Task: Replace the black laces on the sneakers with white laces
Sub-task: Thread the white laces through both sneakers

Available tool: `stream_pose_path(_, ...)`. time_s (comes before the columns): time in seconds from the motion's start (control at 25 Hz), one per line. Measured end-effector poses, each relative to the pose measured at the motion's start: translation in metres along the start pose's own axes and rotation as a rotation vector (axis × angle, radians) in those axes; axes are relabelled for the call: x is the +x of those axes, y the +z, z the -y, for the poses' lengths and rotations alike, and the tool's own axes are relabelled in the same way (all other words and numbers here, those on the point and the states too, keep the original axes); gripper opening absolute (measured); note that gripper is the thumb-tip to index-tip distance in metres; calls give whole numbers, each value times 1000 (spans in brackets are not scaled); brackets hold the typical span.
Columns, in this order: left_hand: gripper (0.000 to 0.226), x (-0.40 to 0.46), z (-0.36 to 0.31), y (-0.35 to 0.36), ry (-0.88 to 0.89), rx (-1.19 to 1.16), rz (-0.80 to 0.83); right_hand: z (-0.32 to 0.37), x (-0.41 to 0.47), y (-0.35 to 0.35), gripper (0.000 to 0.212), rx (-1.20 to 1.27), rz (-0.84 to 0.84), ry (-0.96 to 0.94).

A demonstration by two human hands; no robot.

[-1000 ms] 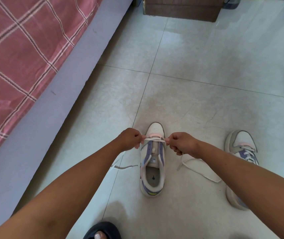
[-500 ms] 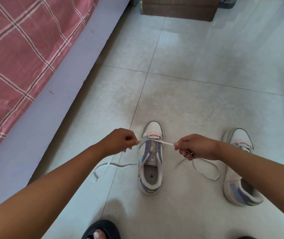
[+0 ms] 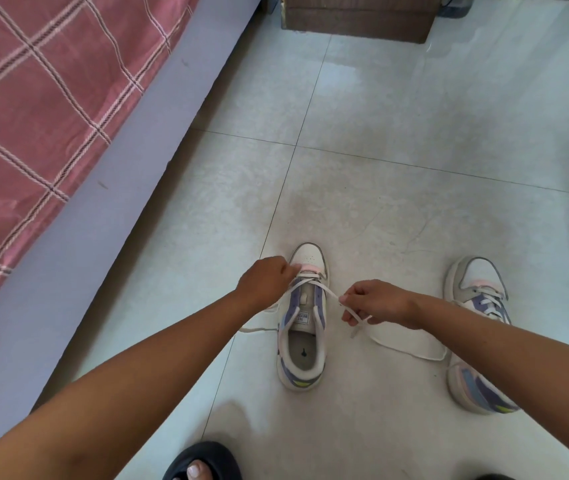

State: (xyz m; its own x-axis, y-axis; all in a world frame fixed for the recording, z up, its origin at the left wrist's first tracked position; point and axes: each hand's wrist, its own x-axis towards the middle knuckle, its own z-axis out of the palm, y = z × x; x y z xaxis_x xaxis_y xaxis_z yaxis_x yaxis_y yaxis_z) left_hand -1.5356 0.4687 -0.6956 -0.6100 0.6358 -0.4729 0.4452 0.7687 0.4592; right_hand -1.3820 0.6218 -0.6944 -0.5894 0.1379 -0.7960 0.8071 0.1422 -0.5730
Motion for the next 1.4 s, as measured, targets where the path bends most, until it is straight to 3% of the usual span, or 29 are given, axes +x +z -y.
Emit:
stream_pose_path(0.2, 46, 20, -17, 9, -142, -14, 120, 22, 13, 15, 21, 96, -120, -105)
stream_pose_path(0.4, 28, 27, -23, -2, -210, -28, 290, 20, 20, 19, 20, 140, -168, -97)
stream_pose_path(0.56, 25, 24, -23, -12, -154, 64, 393, 21, 21, 18, 18, 124, -178, -97)
stream_pose_path(0.64, 19, 20, -16, -18, -134, -11, 467, 22, 20, 18, 16, -32, -211, -128)
stream_pose_path(0.72, 17, 12, -5, -27, -93, -153, 492, 26, 21, 20, 17, -425, -370, -238)
stream_pose_path(0.84, 22, 1, 8, -35, -16, -306, 455, 42, 20, 31, 29, -870, -495, -616)
stream_pose_path(0.96, 23, -12, 15, -45, 35, -355, 423, 55, 23, 46, 6, -1027, -554, -878)
stream_pose_path(1.08, 25, -25, 36, -72, 45, -419, 411, 56, 30, 46, 23, -1004, -534, -630)
stream_pose_path(1.2, 19, -39, 73, -99, 12, -571, 386, 47, 37, 39, 23, -961, -567, -525)
stream_pose_path(1.32, 15, -55, 102, -115, 22, -632, 361, 49, 38, 36, 28, -685, -513, -500)
stream_pose_path(1.4, 34, -66, 113, -126, 22, -681, 313, 50, 39, 31, 28, -462, -504, -470)
